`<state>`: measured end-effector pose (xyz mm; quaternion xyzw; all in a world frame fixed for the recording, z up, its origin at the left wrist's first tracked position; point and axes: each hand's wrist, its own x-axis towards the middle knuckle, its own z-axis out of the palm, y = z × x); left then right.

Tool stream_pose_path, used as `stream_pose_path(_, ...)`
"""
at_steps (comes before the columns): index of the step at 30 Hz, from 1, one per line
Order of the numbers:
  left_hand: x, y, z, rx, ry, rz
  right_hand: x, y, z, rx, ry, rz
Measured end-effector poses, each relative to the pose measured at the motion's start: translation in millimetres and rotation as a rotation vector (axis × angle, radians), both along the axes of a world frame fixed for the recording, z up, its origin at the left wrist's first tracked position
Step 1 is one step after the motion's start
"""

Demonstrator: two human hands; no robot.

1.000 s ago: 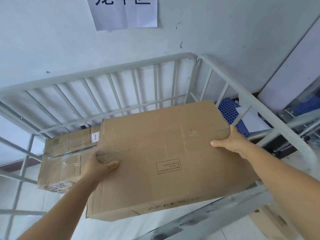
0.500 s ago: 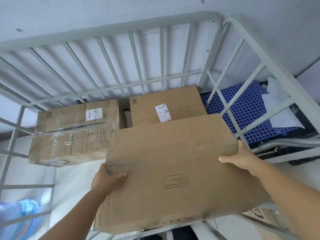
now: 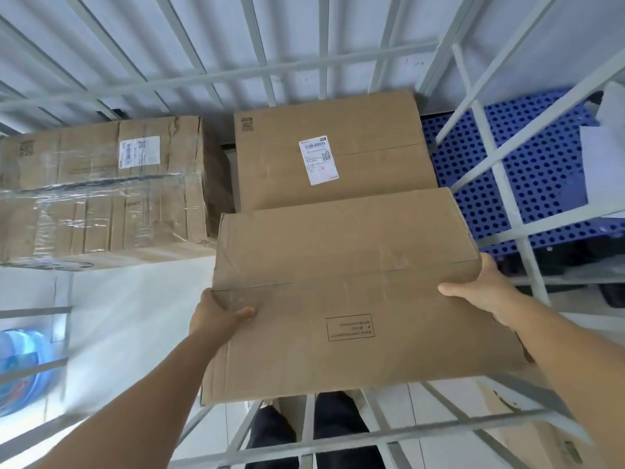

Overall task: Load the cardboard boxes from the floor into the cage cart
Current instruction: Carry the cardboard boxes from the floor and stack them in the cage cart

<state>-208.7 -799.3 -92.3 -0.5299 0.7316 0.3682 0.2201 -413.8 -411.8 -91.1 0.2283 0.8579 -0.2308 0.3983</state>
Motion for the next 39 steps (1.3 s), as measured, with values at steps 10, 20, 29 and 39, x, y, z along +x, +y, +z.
stream_pose_path(10, 5, 22, -73, 0.051, -0.058, 0.107, 6, 12, -85, 0.001, -0.025, -0.074)
stream_pose_path(20, 2, 36, -110, -0.014, -0.081, 0.095, 3, 11, -117, -0.007, 0.016, -0.09)
stream_pose_path(29, 5, 51, -133, -0.066, -0.096, 0.052, 8, 15, -139, 0.079, 0.092, -0.055)
stream_pose_path(39, -10, 60, -105, -0.1, -0.126, -0.243, 17, -1, -116, 0.187, 0.052, 0.157)
